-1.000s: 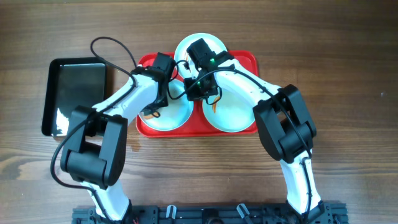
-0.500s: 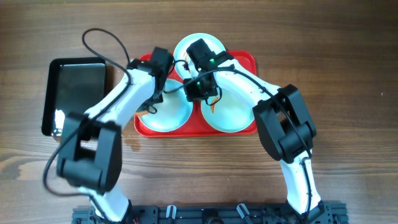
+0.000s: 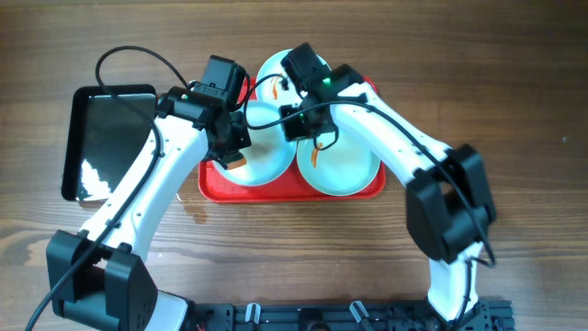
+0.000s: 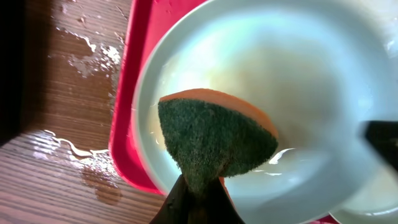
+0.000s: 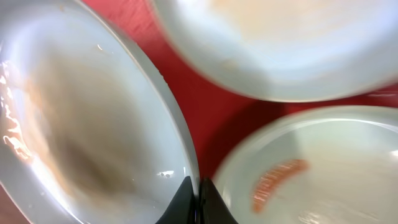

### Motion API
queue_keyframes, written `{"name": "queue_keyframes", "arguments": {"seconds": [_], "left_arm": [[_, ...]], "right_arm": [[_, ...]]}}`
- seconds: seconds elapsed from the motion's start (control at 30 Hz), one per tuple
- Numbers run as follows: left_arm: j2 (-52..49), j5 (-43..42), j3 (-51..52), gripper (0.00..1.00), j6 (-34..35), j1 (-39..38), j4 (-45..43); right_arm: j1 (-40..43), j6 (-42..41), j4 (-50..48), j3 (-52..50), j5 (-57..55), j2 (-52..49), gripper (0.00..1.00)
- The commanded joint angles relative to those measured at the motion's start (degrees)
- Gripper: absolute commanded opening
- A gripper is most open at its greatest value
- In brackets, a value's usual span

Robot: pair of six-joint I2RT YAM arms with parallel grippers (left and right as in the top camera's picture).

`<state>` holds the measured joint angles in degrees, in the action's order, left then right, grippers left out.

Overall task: Clean dirty plates on tray and stack at the side
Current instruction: 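Lift the scrubbed plate by its rim with the right gripper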

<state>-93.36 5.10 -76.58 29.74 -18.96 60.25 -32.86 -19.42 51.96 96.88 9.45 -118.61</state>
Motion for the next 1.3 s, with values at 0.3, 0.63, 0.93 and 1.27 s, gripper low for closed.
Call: {"name": "queue_keyframes", "arguments": {"seconds": [0.3,0.63,0.93,1.27], "left_arm": [[4.20,-9.60,-0.70,0.04,-4.20,7.93,1.84],[4.07,-9.73,-0.20,0.04,-5.79,9.03,3.87],[4.07,-8.85,-0.20,0.04,-5.77,9.14,5.03],[4.07,-8.44,-0.20,0.04,-5.77,9.14,5.57]], "right_arm": [[-1.09,3.63,4.52,1.88,-28.72,7.89,0.04],[-15.04,4.37,5.44,1.88,-58.40,7.89,0.04],[-20.33,4.39,6.25,1.86,-64.28,7.87,0.04],[-20.61,4.44,9.05,1.86,-66.75,7.87,0.04]]}}
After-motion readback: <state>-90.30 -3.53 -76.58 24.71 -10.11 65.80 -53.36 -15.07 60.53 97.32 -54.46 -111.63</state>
